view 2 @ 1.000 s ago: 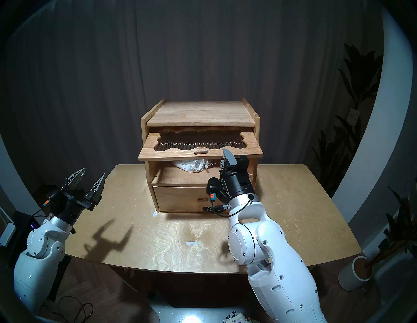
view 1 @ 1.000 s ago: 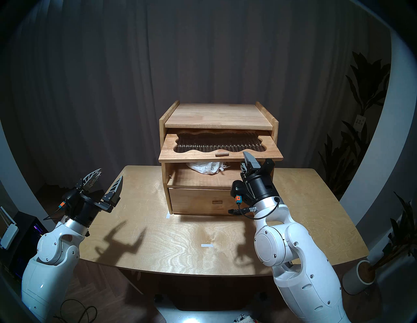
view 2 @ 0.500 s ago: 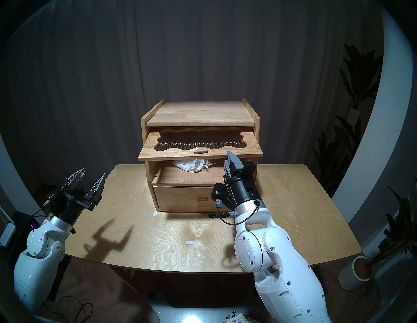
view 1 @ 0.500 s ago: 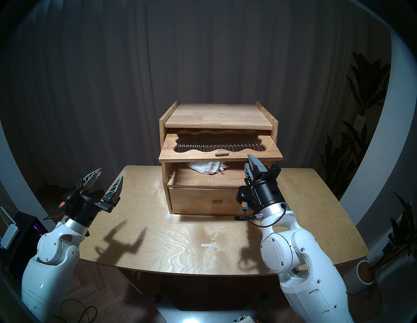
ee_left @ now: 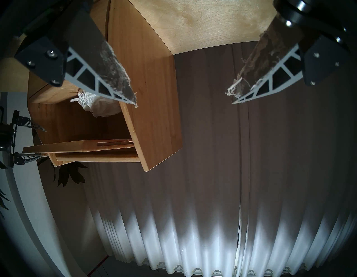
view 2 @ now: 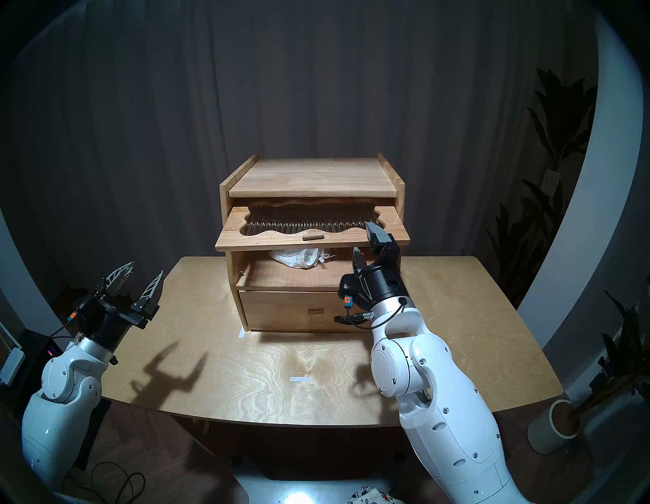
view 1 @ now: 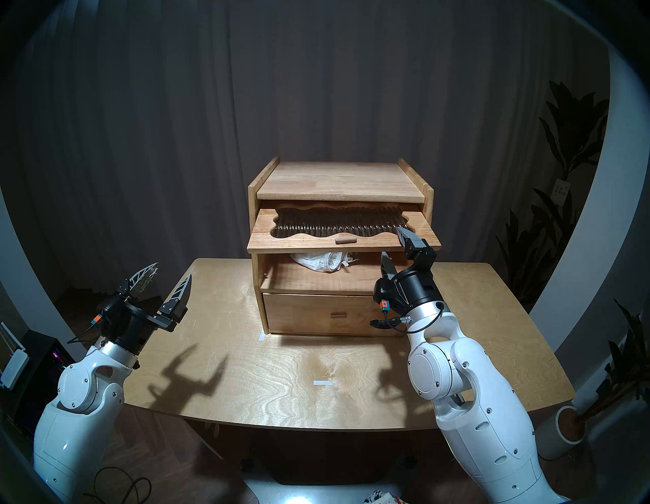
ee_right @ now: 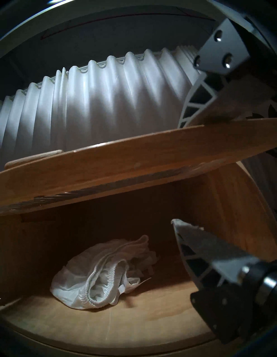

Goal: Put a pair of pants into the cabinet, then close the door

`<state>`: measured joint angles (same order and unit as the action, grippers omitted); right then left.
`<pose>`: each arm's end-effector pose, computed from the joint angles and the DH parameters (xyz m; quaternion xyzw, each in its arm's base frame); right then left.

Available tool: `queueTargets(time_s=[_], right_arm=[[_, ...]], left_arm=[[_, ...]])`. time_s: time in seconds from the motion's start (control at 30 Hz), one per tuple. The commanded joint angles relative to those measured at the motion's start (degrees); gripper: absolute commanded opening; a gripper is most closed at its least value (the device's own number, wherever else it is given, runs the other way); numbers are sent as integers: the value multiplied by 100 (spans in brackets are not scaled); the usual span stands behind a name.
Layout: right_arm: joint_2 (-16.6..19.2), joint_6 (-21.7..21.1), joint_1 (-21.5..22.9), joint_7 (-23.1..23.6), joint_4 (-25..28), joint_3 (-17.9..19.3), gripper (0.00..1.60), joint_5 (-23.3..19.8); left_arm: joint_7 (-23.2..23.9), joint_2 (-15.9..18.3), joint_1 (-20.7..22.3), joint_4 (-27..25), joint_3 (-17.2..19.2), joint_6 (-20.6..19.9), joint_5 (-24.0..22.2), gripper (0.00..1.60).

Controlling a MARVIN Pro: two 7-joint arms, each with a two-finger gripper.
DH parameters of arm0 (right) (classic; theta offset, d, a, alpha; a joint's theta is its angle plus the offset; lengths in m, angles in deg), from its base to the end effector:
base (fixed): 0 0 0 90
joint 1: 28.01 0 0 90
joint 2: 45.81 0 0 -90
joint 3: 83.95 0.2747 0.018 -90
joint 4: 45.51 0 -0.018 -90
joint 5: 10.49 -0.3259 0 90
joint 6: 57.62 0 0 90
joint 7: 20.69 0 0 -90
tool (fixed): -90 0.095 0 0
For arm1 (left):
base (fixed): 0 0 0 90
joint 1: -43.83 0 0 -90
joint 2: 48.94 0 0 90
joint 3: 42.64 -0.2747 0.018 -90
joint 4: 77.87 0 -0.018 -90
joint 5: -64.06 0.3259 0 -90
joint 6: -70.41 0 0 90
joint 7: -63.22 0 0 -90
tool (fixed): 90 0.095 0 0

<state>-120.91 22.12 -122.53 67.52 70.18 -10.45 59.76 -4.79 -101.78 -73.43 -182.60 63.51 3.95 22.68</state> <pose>0.3813 0.0667 -0.1640 0.4143 0.4280 0.6594 0.4587 0.3240 0.1716 -0.2189 0.5820 -0.1281 0.7977 0.0929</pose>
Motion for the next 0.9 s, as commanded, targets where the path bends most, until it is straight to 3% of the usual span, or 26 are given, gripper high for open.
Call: queueTargets(time_s=[0.0,0.03,0.6,0.87], right_arm=[[-64,22,318,49,59,-95,19,68],[-54,23,312,88,89,-107,0,62],[137,-96,-863,106,995,-160,0,95],[184,-114,-957,-13,1038,-11,0,70]], left_arm=[[13,12,38,-73,32,47,3,160],[13,12,38,-73,32,47,3,160],[13,13,38,-73,32,47,3,160],[13,13,38,-73,32,48,3,160]])
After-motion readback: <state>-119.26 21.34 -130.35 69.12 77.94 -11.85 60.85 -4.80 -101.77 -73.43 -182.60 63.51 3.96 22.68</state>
